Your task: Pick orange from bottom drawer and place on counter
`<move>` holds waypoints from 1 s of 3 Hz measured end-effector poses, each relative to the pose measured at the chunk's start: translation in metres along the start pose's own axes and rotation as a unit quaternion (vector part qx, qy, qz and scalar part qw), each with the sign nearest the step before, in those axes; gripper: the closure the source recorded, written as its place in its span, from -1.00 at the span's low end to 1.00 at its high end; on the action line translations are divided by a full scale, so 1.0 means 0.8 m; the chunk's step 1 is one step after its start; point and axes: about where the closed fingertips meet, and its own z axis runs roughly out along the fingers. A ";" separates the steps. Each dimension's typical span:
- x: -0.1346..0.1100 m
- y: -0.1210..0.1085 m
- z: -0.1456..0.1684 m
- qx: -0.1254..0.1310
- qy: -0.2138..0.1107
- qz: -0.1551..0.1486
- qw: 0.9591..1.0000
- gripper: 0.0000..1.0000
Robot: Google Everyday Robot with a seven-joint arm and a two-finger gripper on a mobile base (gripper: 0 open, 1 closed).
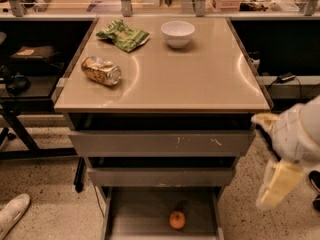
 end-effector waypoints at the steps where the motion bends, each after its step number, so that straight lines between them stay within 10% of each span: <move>1: 0.042 0.047 0.113 -0.024 -0.026 0.005 0.999 -1.00; 3: 0.052 0.056 0.163 -0.059 -0.036 0.017 0.997 -1.00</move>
Offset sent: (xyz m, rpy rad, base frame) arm -0.0168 0.0042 -0.0733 0.0554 0.0327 0.0195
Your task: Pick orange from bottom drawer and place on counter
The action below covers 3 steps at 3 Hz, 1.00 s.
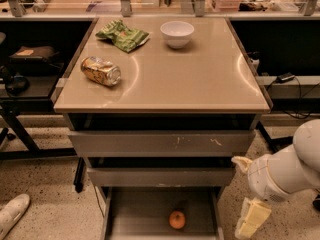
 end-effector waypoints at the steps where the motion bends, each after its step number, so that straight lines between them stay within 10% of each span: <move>1: 0.025 0.009 0.087 -0.031 -0.022 0.001 0.999 -1.00; 3: 0.056 -0.013 0.263 -0.016 -0.117 -0.036 0.992 -1.00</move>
Offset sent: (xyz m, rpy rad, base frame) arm 0.0303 0.0344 -0.2224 0.2121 -0.1125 0.0958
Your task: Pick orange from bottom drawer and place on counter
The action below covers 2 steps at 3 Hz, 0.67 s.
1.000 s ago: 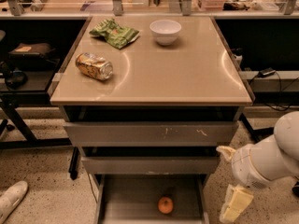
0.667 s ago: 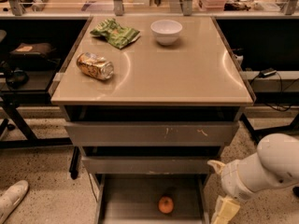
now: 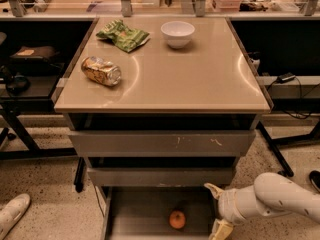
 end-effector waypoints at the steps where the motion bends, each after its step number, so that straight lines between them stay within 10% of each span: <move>1: 0.000 0.000 0.000 0.000 0.000 0.000 1.000 -1.00; 2: 0.009 0.003 0.029 -0.002 0.002 -0.010 1.000 -1.00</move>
Offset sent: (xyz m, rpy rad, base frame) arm 0.0000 0.0187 -0.0590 -0.0163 -0.0275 0.0438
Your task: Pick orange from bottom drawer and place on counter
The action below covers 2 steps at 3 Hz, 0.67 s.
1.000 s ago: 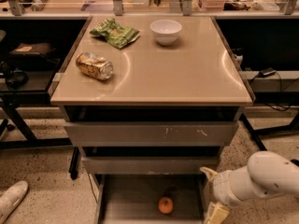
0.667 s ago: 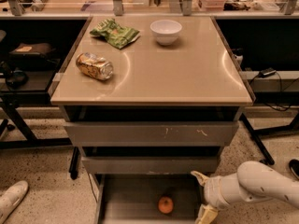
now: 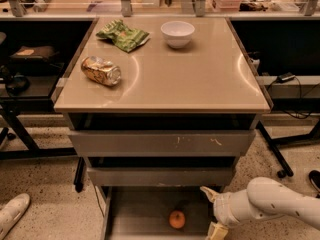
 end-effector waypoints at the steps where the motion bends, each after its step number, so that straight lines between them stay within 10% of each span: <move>1: 0.025 -0.008 0.057 0.004 -0.004 -0.015 1.000 -1.00; 2: 0.043 -0.014 0.108 0.009 -0.032 -0.025 0.999 -1.00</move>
Offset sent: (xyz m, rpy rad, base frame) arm 0.0304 0.0363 -0.1475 0.1327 -0.0965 0.0480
